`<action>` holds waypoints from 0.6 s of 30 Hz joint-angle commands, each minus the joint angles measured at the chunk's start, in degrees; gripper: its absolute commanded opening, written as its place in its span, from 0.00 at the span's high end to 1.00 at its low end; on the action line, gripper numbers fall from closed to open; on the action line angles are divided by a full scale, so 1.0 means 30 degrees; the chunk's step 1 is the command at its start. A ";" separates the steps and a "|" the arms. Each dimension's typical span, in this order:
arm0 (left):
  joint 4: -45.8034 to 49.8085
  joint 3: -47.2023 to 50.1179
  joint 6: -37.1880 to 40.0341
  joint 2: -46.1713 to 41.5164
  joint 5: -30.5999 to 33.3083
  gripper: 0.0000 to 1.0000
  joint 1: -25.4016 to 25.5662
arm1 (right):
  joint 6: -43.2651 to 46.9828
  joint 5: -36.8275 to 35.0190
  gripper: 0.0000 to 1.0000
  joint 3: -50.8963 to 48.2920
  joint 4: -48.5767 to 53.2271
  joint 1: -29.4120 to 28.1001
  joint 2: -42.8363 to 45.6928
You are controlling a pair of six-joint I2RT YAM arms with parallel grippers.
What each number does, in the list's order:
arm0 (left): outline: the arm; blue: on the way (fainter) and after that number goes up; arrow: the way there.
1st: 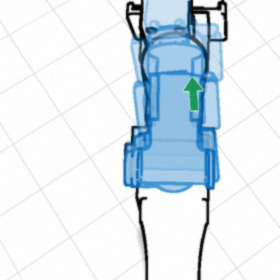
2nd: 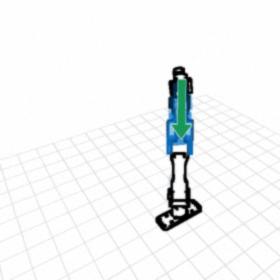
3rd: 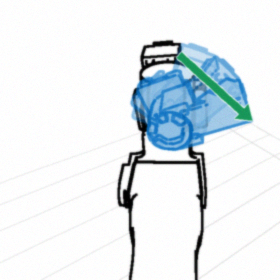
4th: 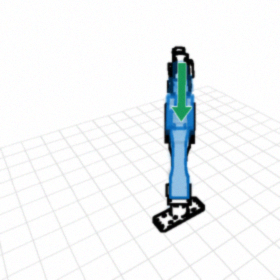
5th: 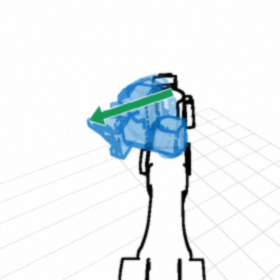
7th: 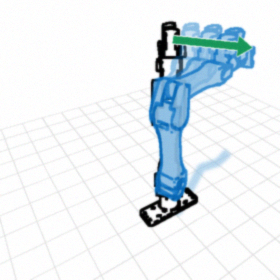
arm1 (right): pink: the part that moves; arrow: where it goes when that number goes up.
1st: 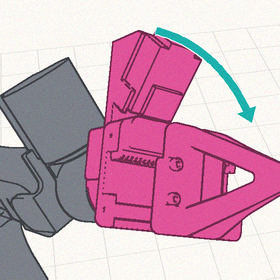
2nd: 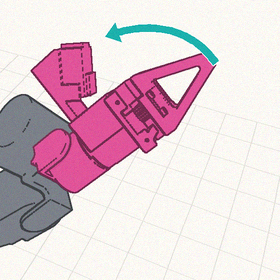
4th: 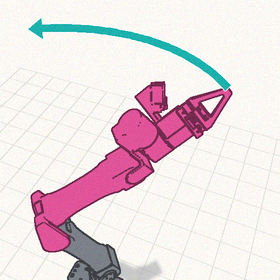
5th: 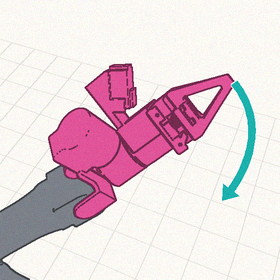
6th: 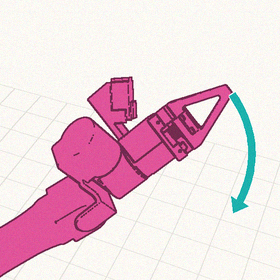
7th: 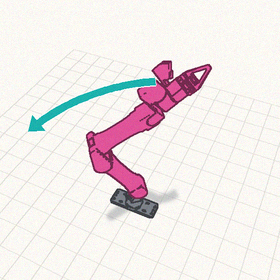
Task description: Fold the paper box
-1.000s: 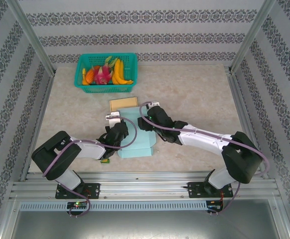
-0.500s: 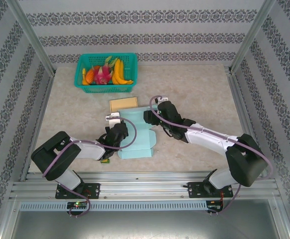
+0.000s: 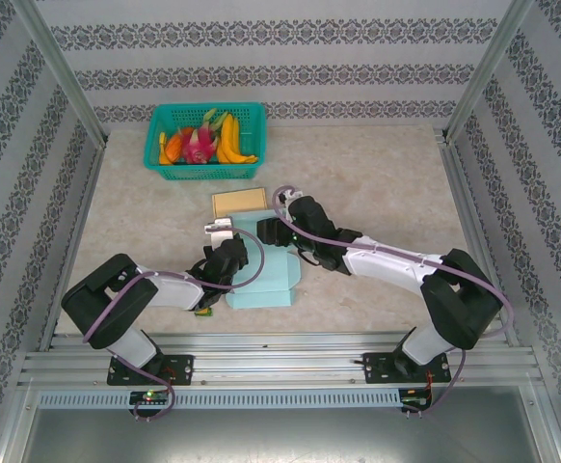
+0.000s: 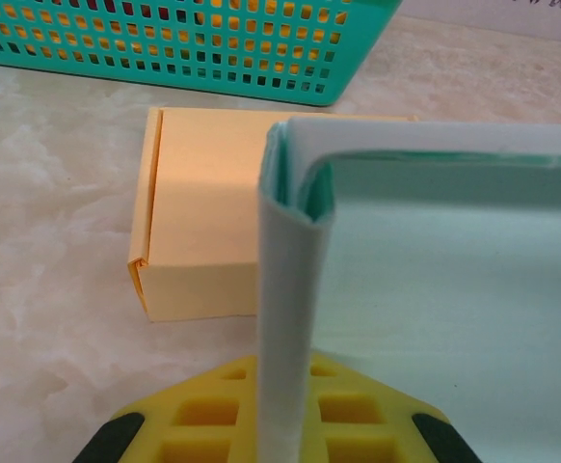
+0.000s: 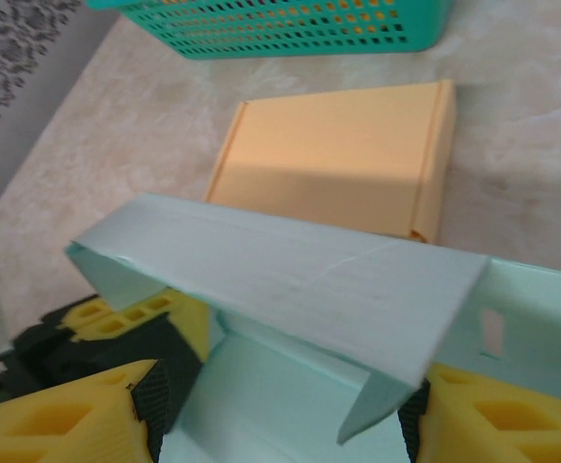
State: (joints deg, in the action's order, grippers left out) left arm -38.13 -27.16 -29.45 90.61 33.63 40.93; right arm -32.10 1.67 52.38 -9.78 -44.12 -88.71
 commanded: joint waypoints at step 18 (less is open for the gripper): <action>0.0280 -0.0343 -0.0155 0.0161 0.1404 1.00 0.0918 | 0.1684 -0.2070 0.35 -0.2899 -0.1164 0.0479 0.1836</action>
State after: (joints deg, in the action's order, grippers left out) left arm -38.52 -27.24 -29.63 91.29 36.07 42.94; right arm -30.20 -1.10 44.51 -15.55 -43.22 -85.32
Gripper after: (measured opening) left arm 0.105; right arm 0.644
